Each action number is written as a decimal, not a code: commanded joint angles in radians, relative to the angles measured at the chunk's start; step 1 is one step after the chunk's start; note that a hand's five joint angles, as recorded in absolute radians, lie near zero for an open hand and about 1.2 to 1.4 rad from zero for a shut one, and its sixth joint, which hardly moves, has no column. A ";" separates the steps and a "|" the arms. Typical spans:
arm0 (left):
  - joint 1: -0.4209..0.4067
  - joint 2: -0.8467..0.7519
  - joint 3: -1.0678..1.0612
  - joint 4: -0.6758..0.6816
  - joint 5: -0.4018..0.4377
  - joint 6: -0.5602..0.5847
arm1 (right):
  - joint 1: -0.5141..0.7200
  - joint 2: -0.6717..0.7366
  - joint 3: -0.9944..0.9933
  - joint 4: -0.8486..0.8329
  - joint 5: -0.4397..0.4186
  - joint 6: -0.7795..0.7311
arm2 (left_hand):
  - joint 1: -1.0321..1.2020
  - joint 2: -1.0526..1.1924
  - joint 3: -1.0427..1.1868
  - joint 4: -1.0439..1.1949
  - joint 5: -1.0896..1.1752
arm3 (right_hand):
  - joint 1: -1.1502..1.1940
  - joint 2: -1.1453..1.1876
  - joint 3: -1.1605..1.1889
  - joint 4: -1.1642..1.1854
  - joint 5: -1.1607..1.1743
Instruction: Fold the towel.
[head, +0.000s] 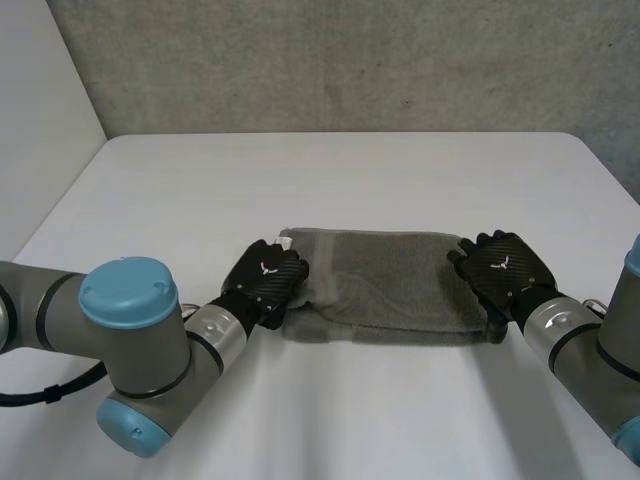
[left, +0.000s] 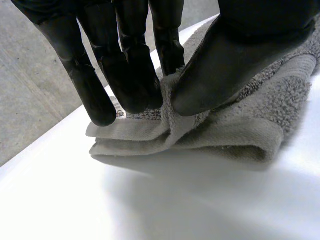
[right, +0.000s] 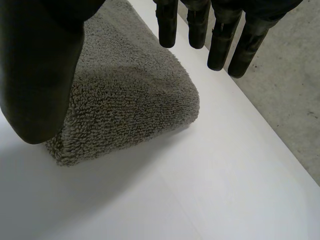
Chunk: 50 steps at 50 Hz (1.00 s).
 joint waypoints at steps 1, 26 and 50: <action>0.005 0.009 0.007 -0.007 -0.003 0.002 | 0.004 -0.001 0.006 0.000 -0.002 0.006 | -0.216 -0.216 -0.236 -0.249 -0.230 | -0.057 -0.066 -0.072 -0.083 -0.060; 0.051 0.135 -0.111 -0.040 -0.015 -0.011 | -0.073 0.069 -0.020 0.015 -0.079 0.007 | -0.733 -0.732 -0.752 -0.766 -0.747 | 0.821 0.812 0.806 0.795 0.818; 0.120 0.218 -0.170 -0.021 -0.015 -0.017 | -0.079 0.069 0.001 0.044 -0.105 0.191 | -0.768 -0.768 -0.788 -0.801 -0.782 | 0.423 0.414 0.408 0.397 0.420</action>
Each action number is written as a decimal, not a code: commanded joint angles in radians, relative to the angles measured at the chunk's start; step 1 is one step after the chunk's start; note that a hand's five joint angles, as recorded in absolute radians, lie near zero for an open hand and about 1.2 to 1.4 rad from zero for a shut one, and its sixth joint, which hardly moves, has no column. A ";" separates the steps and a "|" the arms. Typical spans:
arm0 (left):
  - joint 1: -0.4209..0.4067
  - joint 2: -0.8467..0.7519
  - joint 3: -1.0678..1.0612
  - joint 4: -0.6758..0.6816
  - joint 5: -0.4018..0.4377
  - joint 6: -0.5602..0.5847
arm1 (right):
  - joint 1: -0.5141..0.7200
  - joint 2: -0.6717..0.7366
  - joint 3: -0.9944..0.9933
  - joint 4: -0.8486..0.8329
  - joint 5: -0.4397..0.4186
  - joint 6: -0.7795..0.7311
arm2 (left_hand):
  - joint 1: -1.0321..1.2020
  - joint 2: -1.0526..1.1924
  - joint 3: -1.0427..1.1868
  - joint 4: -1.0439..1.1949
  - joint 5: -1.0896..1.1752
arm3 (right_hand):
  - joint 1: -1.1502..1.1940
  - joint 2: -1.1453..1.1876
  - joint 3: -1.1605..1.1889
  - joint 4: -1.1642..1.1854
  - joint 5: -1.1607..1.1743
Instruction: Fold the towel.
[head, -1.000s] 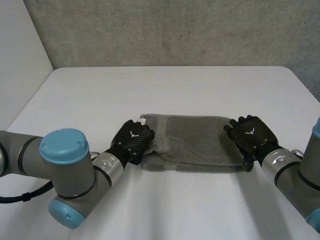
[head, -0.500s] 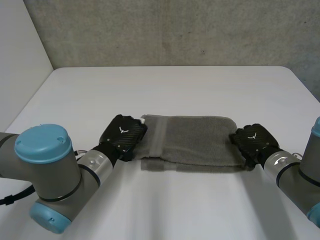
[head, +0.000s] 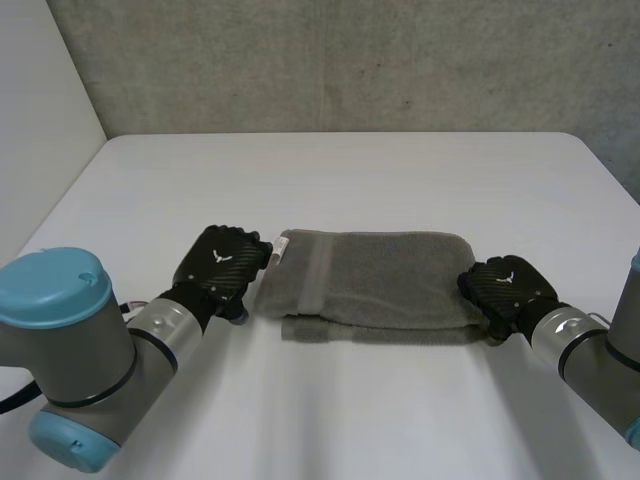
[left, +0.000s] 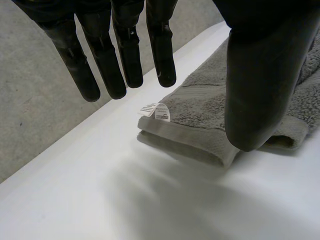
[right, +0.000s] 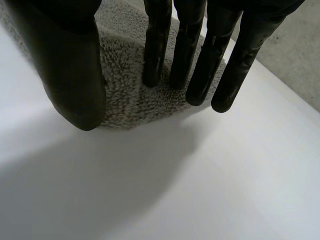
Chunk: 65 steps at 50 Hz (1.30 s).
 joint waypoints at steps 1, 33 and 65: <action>0.019 0.011 -0.015 0.012 0.000 -0.002 | -0.001 -0.003 0.000 0.016 -0.012 0.104 | -0.042 -0.041 -0.048 -0.051 -0.012 | -0.034 -0.027 -0.018 -0.019 0.002; 0.033 0.009 -0.033 0.068 0.000 -0.023 | -0.143 -0.049 -0.098 0.089 -0.070 0.057 | -0.060 -0.059 -0.066 -0.069 -0.029 | 0.699 0.706 0.715 0.714 0.735; 0.073 0.011 -0.046 0.128 -0.003 -0.025 | 0.555 0.188 -0.482 0.189 0.069 0.195 | -0.074 -0.073 -0.080 -0.083 -0.044 | 0.610 0.617 0.626 0.625 0.646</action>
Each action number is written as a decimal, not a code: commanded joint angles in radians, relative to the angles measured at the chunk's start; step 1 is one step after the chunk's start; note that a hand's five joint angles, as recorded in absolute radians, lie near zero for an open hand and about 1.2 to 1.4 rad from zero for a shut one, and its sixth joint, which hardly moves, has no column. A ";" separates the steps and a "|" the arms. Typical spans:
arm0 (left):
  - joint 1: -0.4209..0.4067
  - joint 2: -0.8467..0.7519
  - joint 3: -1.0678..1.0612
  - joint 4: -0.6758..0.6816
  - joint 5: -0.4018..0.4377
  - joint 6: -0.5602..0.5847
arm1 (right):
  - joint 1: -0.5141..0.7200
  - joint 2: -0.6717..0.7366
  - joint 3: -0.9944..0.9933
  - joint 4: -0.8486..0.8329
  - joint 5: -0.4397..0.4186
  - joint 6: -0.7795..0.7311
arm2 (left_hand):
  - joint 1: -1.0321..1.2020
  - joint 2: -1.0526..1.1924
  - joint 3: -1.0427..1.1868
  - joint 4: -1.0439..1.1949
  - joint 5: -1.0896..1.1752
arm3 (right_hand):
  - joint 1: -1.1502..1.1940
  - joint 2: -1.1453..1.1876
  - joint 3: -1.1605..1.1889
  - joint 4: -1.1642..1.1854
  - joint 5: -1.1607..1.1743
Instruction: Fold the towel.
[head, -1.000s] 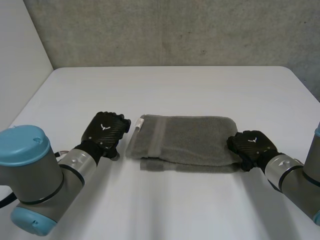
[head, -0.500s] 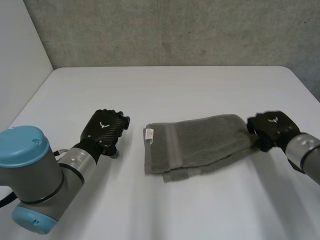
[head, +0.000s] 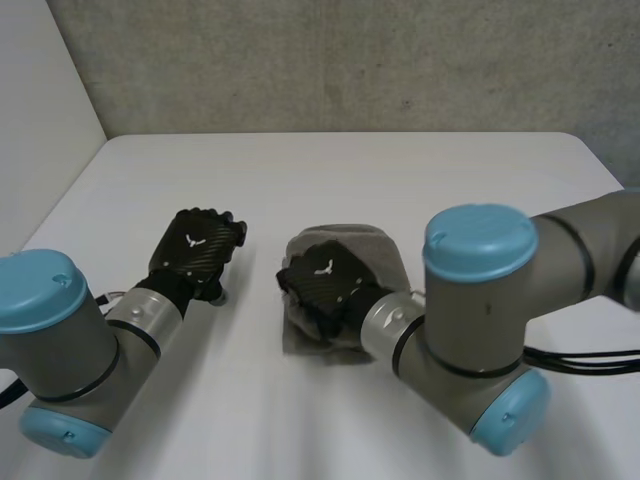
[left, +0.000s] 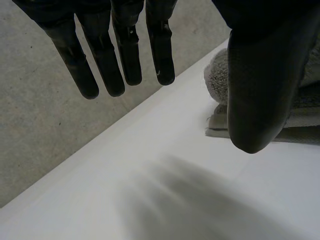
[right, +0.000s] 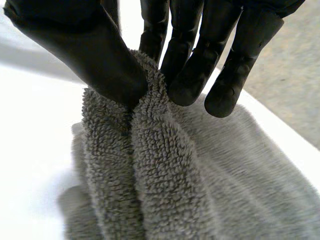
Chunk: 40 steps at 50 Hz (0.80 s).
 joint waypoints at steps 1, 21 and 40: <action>0.001 0.000 -0.002 0.005 0.000 -0.007 | -0.005 0.000 0.011 -0.002 0.021 0.000 | -0.051 -0.050 -0.056 -0.056 -0.016 | -0.403 -0.389 -0.413 -0.425 -0.417; -0.065 0.094 0.083 -0.022 0.005 -0.418 | -0.198 -0.189 0.107 -0.005 0.073 0.109 | -0.119 -0.118 -0.124 -0.123 -0.084 | -1.130 -1.117 -1.140 -1.152 -1.145; -0.210 -0.182 0.276 -0.156 -0.005 -0.513 | -0.350 -0.102 0.158 -0.074 -0.031 0.281 | -0.116 -0.115 -0.121 -0.120 -0.081 | -1.130 -1.117 -1.140 -1.152 -1.145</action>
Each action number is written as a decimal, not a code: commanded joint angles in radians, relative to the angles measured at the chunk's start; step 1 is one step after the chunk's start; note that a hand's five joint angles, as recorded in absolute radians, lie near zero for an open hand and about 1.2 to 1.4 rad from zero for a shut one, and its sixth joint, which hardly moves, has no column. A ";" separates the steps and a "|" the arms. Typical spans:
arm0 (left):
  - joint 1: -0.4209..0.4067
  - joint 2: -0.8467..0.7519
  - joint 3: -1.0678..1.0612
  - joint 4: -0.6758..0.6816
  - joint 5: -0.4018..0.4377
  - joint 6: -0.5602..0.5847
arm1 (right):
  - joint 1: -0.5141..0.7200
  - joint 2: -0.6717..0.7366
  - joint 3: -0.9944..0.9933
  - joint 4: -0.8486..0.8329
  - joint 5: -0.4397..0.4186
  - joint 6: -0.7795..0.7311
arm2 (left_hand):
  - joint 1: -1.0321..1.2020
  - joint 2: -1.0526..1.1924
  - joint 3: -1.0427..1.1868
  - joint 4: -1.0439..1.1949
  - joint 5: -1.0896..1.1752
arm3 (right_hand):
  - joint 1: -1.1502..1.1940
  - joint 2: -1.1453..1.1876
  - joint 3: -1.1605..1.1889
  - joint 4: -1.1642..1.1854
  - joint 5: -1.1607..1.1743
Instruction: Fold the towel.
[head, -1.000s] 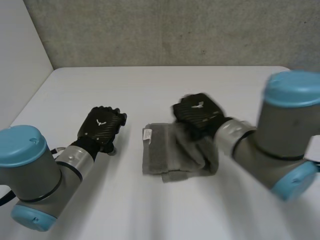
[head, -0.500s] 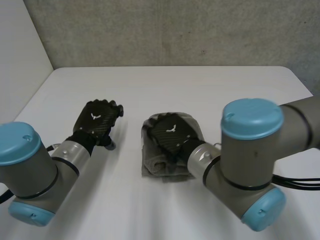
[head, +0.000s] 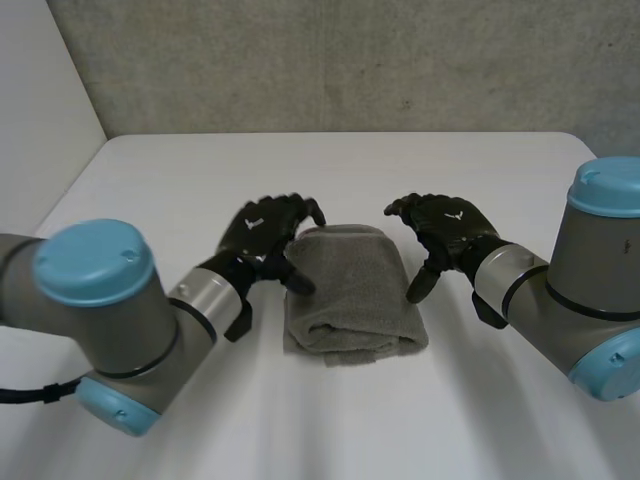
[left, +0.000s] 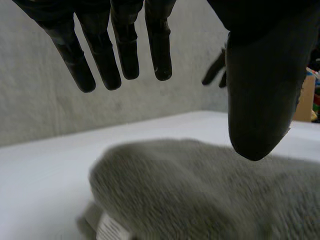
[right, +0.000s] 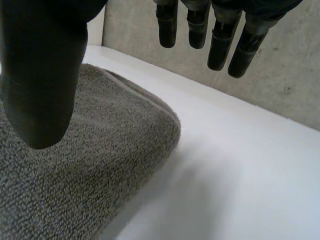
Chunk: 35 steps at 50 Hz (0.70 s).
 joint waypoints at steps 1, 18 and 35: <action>-0.027 -0.094 0.026 -0.016 -0.005 0.006 | -0.017 0.041 0.021 -0.042 -0.027 0.019 | -0.052 -0.046 -0.047 -0.046 -0.004 | -0.057 -0.067 -0.074 -0.084 -0.062; -0.020 -0.154 0.021 -0.013 -0.110 0.020 | -0.013 0.176 0.007 -0.096 -0.027 0.002 | -0.058 -0.052 -0.053 -0.052 -0.010 | -0.057 -0.067 -0.074 -0.084 -0.062; -0.006 0.012 0.039 -0.095 -0.108 0.020 | -0.011 -0.037 -0.005 -0.067 -0.005 0.037 | -0.160 -0.155 -0.156 -0.155 -0.112 | -0.057 -0.067 -0.074 -0.084 -0.062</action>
